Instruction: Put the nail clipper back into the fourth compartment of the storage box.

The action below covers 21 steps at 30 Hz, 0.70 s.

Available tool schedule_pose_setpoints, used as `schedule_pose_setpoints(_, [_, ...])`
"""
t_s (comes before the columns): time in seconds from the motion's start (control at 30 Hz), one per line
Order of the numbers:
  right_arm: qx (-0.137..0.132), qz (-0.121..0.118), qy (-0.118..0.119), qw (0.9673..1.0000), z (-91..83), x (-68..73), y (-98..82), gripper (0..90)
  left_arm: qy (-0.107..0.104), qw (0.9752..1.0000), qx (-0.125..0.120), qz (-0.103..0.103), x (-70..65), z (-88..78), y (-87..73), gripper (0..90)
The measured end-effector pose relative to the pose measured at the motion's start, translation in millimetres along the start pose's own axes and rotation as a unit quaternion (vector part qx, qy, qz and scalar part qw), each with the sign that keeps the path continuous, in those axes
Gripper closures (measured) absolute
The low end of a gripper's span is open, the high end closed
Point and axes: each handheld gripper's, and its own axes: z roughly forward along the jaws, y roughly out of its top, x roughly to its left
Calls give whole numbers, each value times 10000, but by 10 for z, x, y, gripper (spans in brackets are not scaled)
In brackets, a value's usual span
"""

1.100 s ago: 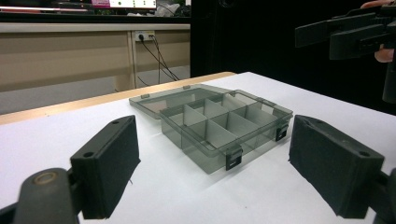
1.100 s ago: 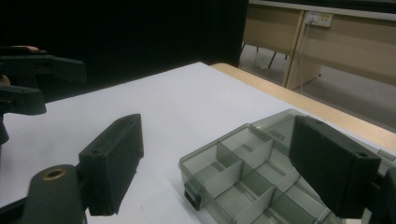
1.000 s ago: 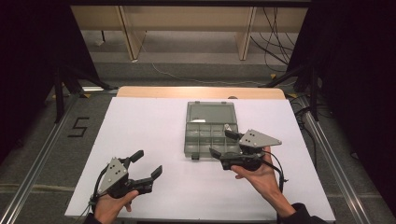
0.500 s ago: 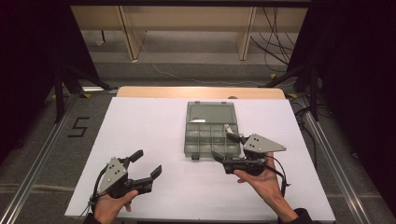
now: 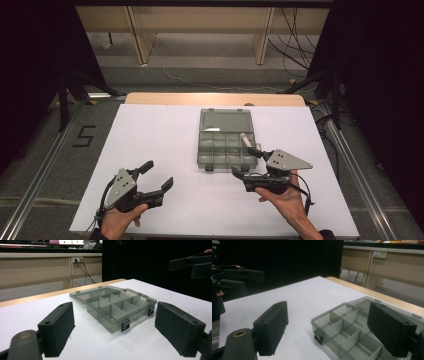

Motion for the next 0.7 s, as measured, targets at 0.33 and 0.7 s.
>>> schedule_pose_setpoints(0.33, [57,-7,-108,9999,-99,38,-108,173,-22,10000,4,-8,-11,1,1,155])
schedule_pose_setpoints(0.7, [85,16,-126,9999,-188,80,-249,170,-31,10000,0,-10,-13,-3,0,155])
